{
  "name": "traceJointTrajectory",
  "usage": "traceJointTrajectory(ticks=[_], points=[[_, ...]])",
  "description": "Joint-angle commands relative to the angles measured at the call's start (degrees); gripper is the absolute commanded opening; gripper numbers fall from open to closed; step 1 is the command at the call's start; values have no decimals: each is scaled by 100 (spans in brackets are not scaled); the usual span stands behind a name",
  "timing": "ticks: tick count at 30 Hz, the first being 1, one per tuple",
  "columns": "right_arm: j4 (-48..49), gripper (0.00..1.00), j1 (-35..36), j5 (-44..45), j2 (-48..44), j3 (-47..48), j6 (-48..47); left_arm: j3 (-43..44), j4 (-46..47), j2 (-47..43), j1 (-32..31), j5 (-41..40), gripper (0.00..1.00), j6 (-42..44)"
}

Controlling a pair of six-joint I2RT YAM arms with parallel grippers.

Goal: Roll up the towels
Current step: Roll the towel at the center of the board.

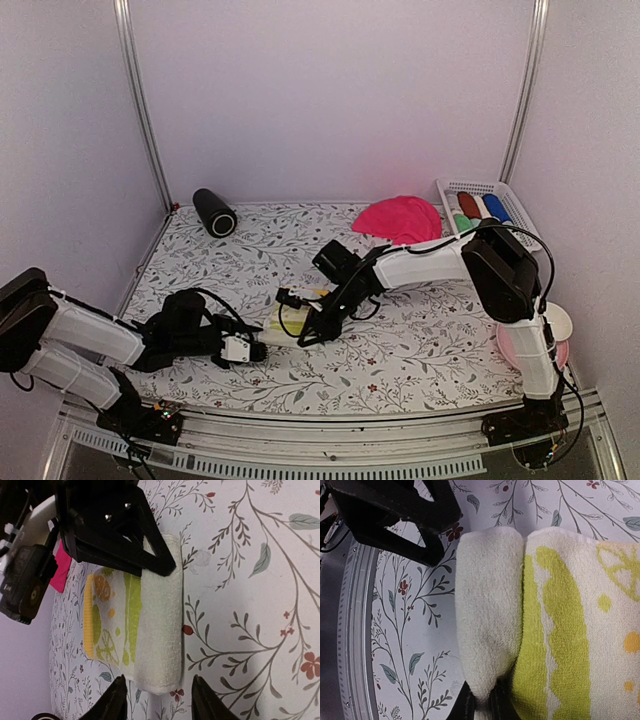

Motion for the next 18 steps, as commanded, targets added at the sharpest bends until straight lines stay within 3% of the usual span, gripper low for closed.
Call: traceJointTrajectory(ticks=[1,18], points=[[-418,7,-126,-363,289,185,206,102,772,451,-276,-550,42,52],[-415,6,-266,-468,461,159,374,537,870,1086,-530,-1047,29,-325]])
